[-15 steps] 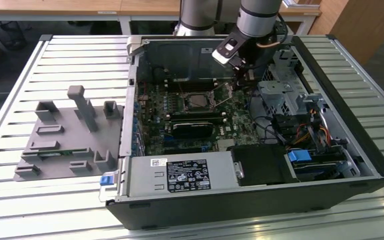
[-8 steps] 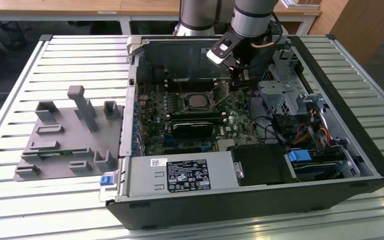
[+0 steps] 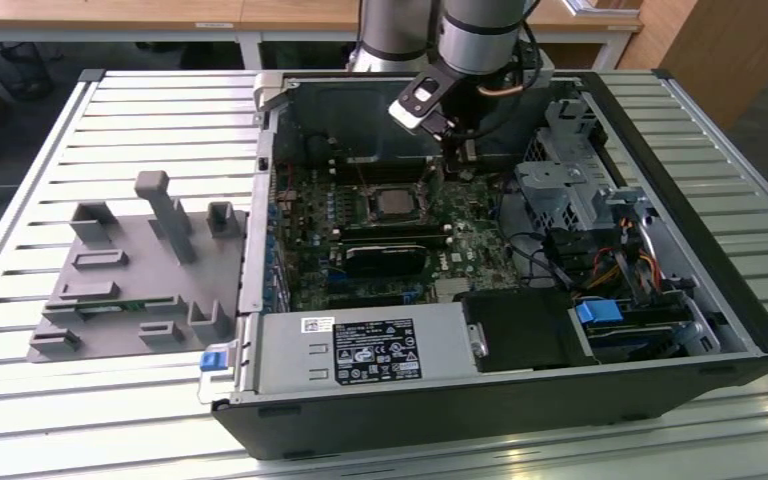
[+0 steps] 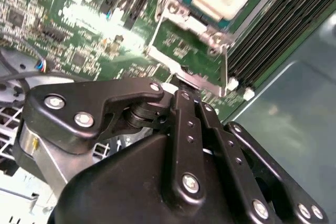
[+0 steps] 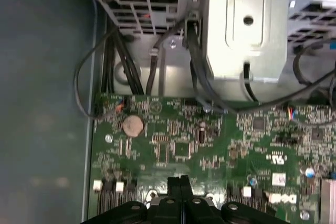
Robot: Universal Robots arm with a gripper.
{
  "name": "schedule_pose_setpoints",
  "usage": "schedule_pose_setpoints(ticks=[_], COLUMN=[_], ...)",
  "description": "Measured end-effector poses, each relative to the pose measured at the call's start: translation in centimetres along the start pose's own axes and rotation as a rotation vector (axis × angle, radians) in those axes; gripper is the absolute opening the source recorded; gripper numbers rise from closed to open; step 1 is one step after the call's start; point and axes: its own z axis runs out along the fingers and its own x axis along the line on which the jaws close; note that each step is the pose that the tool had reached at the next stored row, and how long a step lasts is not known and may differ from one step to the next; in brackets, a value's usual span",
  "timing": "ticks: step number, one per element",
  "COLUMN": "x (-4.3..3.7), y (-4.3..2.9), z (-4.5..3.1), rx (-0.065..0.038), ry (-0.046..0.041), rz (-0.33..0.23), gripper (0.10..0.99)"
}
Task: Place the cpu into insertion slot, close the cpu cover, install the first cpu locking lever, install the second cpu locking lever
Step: 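Close the cpu cover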
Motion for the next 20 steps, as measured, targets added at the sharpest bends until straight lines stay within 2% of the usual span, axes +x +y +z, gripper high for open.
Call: schedule_pose_setpoints(ticks=[8,20], x=[0.06,0.06], y=[-1.63,-1.82], z=[-0.04,0.27], rx=[0.000,0.000], ry=[0.0001,0.0000], rz=[0.000,0.000], gripper=[0.106,0.106])
